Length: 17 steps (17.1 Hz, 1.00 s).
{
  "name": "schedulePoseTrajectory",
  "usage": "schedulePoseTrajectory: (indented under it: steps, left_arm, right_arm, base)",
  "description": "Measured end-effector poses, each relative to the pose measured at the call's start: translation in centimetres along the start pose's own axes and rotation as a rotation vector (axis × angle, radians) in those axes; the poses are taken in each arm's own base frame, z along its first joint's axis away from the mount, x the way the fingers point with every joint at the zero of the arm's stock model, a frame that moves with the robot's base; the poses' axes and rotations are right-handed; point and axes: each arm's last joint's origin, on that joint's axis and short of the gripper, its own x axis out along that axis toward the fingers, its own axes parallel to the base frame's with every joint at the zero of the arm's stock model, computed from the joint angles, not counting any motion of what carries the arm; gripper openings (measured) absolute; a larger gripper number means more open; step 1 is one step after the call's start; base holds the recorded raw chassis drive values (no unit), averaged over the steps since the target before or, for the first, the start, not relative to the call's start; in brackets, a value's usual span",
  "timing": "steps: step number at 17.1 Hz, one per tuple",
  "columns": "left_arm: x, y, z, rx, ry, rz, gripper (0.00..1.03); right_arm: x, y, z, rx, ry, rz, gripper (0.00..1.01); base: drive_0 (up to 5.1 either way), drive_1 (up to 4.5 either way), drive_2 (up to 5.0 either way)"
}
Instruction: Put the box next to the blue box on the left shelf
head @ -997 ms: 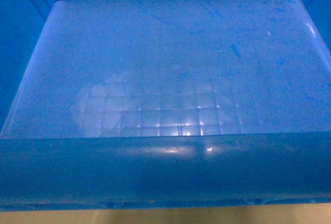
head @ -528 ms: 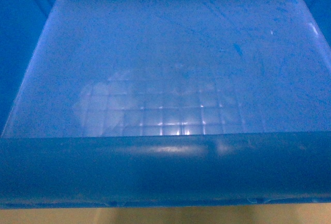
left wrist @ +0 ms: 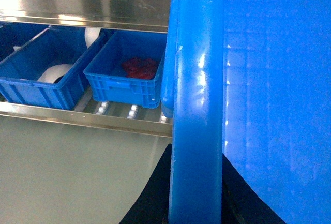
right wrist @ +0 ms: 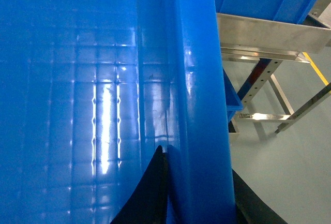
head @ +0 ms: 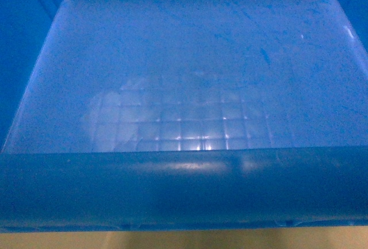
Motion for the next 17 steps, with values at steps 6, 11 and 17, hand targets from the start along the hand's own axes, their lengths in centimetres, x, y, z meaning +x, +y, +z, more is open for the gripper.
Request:
schedulePoseTrajectory:
  steps: [6, 11, 17]
  left_arm:
    - [0.00, 0.00, 0.00, 0.000, 0.000, 0.000, 0.10]
    - [0.00, 0.00, 0.01, 0.000, -0.001, -0.001, 0.10]
    - [0.00, 0.00, -0.01, 0.000, 0.001, 0.000, 0.10]
  right_arm:
    - [0.00, 0.00, 0.00, -0.001, 0.000, 0.000, 0.16]
    - [0.00, 0.00, -0.01, -0.002, 0.001, 0.000, 0.16]
    - [0.00, 0.00, -0.01, -0.002, 0.001, 0.000, 0.16]
  base:
    - [0.0, 0.00, 0.0]
    - [0.0, 0.00, 0.0]
    - [0.0, 0.00, 0.0]
